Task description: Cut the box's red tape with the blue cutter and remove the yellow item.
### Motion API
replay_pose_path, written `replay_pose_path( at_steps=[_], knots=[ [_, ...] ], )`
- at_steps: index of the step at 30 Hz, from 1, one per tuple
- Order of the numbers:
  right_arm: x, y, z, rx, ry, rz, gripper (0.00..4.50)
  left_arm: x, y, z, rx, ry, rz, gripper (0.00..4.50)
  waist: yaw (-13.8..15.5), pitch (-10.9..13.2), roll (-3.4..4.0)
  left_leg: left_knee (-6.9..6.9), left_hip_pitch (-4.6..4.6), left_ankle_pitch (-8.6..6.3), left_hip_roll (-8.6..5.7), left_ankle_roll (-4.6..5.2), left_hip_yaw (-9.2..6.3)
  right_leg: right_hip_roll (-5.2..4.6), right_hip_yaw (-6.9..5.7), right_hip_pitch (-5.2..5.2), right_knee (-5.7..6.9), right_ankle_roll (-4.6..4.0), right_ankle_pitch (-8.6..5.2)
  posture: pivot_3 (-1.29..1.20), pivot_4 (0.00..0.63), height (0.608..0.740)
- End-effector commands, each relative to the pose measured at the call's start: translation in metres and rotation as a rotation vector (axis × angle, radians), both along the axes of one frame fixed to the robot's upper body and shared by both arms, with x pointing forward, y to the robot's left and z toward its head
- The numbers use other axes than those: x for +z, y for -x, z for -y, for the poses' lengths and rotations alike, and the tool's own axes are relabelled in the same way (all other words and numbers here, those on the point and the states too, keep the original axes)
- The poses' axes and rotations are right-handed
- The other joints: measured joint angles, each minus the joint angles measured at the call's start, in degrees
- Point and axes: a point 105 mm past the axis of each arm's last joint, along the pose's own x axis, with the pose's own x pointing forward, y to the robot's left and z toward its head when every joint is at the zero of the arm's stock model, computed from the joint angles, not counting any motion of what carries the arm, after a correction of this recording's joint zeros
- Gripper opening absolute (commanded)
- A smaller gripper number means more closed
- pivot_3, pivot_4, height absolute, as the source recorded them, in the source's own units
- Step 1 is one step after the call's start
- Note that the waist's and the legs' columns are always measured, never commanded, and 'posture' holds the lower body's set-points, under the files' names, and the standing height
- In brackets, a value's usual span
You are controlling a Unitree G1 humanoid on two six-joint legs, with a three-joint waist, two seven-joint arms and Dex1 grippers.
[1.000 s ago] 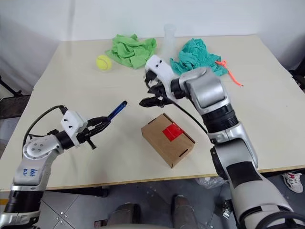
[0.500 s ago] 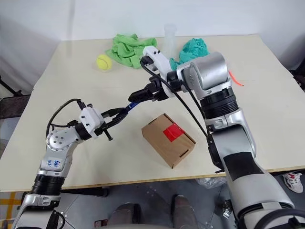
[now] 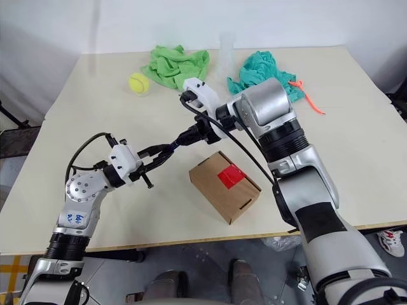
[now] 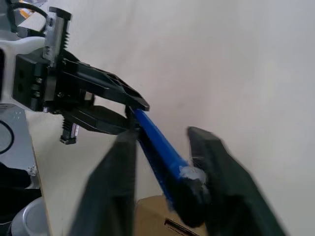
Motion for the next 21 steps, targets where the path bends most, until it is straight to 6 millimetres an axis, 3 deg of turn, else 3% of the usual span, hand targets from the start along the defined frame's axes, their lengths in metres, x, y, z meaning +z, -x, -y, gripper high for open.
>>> replay_pose_path(
  at_steps=[1,9,15,19,21],
  knots=[
    [0.015,-0.002,0.002,-0.009,0.008,0.066,0.19,0.01,0.003,0.001,-0.006,0.025,0.045,0.48,0.05,0.0,0.0,0.0,0.0,0.0,0.01,0.0,0.0,0.0,0.0,0.0,0.0,0.0,0.0,0.0,0.15,0.74],
    [0.023,0.001,0.008,-0.02,-0.01,0.087,0.16,0.008,-0.012,-0.005,0.06,0.08,-0.074,0.48,0.08,0.0,0.0,0.02,-0.02,0.0,0.0,0.0,0.0,0.0,0.0,0.0,0.0,0.0,0.0,0.0,0.15,0.74],
    [0.036,-0.004,0.028,-0.107,-0.046,0.15,0.16,0.014,-0.017,-0.027,0.124,0.118,-0.213,2.3,0.01,0.0,0.0,0.0,-0.02,0.0,0.0,0.0,-0.02,0.0,0.0,-0.01,-0.01,0.01,0.0,0.0,0.15,0.74],
    [0.045,-0.009,0.051,-0.211,-0.08,0.187,0.16,0.022,0.001,-0.046,0.068,0.154,-0.352,3.53,-0.16,0.0,-0.01,-0.04,0.0,0.01,0.03,-0.01,-0.01,0.02,0.0,-0.03,-0.01,0.01,0.0,0.0,0.15,0.74],
    [0.052,-0.009,0.06,-0.245,-0.11,0.212,0.16,0.025,0.01,-0.043,0.014,0.164,-0.416,4.13,-0.03,0.0,0.0,-0.05,-0.01,0.01,0.03,-0.02,0.0,0.02,0.01,-0.04,-0.02,0.0,0.0,0.0,0.15,0.74]
  ],
)
